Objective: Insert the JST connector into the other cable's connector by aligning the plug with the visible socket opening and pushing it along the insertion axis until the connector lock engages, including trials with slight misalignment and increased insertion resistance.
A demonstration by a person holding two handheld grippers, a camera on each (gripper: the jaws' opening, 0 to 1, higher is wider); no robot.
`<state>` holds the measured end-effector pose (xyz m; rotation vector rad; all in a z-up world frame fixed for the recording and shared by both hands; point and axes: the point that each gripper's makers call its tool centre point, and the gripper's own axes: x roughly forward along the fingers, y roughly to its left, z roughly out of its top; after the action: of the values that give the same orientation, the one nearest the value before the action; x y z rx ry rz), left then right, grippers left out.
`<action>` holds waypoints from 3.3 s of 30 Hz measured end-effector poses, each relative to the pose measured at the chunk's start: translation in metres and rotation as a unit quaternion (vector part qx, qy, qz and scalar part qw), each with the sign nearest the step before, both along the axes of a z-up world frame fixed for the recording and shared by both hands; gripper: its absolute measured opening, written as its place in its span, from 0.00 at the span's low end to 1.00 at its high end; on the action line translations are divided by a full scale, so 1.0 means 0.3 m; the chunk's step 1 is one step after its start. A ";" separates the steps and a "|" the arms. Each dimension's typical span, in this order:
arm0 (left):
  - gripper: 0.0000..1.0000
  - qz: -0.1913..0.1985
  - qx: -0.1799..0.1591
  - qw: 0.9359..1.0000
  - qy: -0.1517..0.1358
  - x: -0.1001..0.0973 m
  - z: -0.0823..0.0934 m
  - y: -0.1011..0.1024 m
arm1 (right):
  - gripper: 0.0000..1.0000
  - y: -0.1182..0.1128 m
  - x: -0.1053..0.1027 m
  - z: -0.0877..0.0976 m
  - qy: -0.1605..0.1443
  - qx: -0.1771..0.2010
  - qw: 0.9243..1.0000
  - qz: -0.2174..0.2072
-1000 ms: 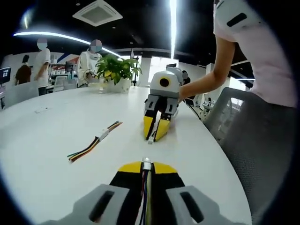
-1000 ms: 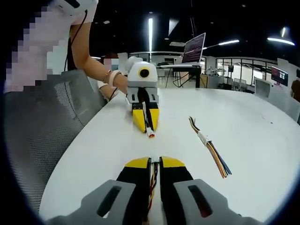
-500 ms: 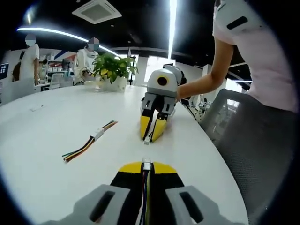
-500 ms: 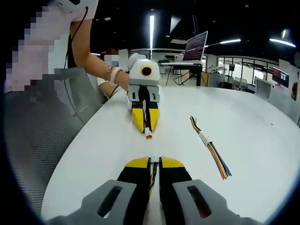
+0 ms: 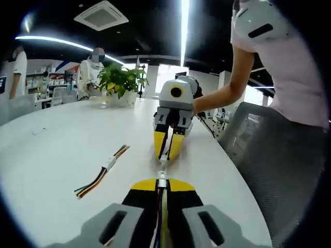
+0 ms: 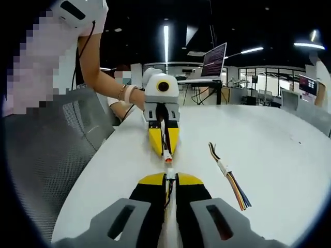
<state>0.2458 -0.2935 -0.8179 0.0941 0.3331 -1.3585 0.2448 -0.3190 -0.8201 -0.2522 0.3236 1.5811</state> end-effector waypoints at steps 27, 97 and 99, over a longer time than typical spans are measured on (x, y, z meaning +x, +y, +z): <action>0.00 -0.028 0.005 1.000 -0.004 -0.018 0.017 -0.033 | 0.03 0.020 -0.017 0.005 0.015 0.007 1.000 0.016; 0.00 -0.006 -0.015 0.999 -0.031 0.137 0.015 -0.065 | 0.02 0.023 0.148 -0.031 -0.005 -0.002 1.000 -0.005; 0.00 -0.002 -0.013 0.999 -0.030 0.145 0.007 -0.063 | 0.03 0.025 0.154 -0.037 -0.006 -0.006 1.000 -0.004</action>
<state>0.2892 -0.3124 -0.8157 0.1128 0.2648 -1.3613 0.2910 -0.3115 -0.8312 -0.2690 0.3234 1.5687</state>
